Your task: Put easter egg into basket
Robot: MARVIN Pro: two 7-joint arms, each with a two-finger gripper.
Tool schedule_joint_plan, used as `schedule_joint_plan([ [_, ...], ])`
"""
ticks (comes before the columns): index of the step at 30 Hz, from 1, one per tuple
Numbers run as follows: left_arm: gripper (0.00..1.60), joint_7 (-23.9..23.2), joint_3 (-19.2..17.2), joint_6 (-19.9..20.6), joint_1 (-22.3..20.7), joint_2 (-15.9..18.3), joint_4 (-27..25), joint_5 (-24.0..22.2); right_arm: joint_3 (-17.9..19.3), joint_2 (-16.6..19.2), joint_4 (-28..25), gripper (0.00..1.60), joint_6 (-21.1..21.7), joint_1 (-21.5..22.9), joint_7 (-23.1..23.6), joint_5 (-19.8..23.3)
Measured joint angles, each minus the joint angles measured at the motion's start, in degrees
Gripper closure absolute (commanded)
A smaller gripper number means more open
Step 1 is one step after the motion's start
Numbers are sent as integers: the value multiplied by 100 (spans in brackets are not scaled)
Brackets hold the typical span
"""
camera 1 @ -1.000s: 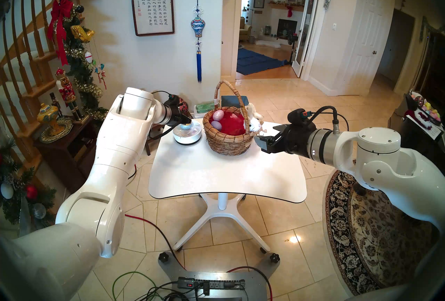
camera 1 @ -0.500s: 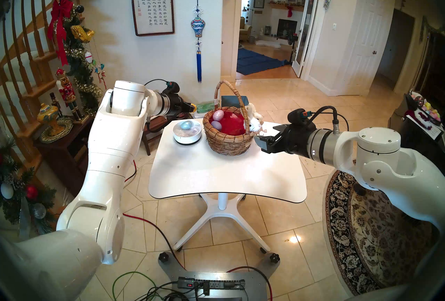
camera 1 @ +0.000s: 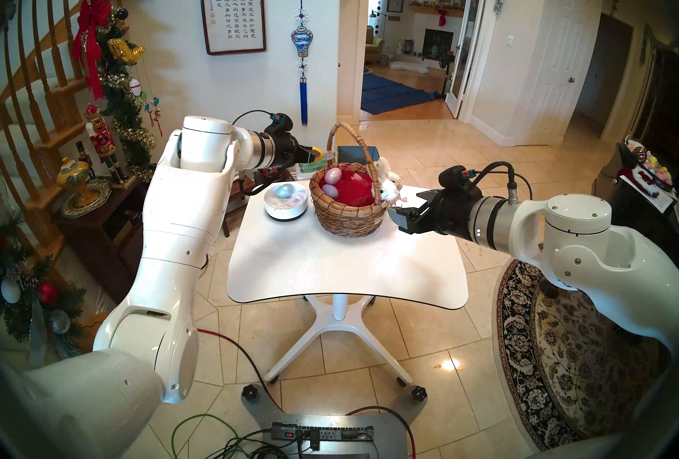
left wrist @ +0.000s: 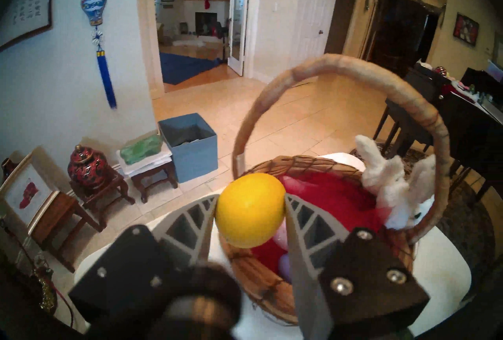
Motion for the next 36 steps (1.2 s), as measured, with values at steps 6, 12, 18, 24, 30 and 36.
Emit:
schedule_joint_plan([
  [6, 110, -125, 257, -50, -5, -47, -61, -5, 0, 0, 0, 0, 0, 0, 0, 0],
  [12, 108, -241, 465, -57, 8, -67, -184, -11, 0, 0, 0, 0, 0, 0, 0, 0],
  [18, 105, -306, 642, -50, 57, -73, -267, -10, -1, 0, 0, 0, 0, 0, 0, 0],
  [24, 100, -314, 801, -35, 123, -81, -278, 11, -1, 0, 0, 0, 0, 0, 0, 0],
  [30, 92, -264, 936, -102, 182, -77, -87, 127, -1, 0, 0, 0, 0, 0, 0, 0],
  [36, 92, -150, 965, -211, 208, -74, 207, 230, -1, 0, 0, 0, 0, 0, 0, 0],
])
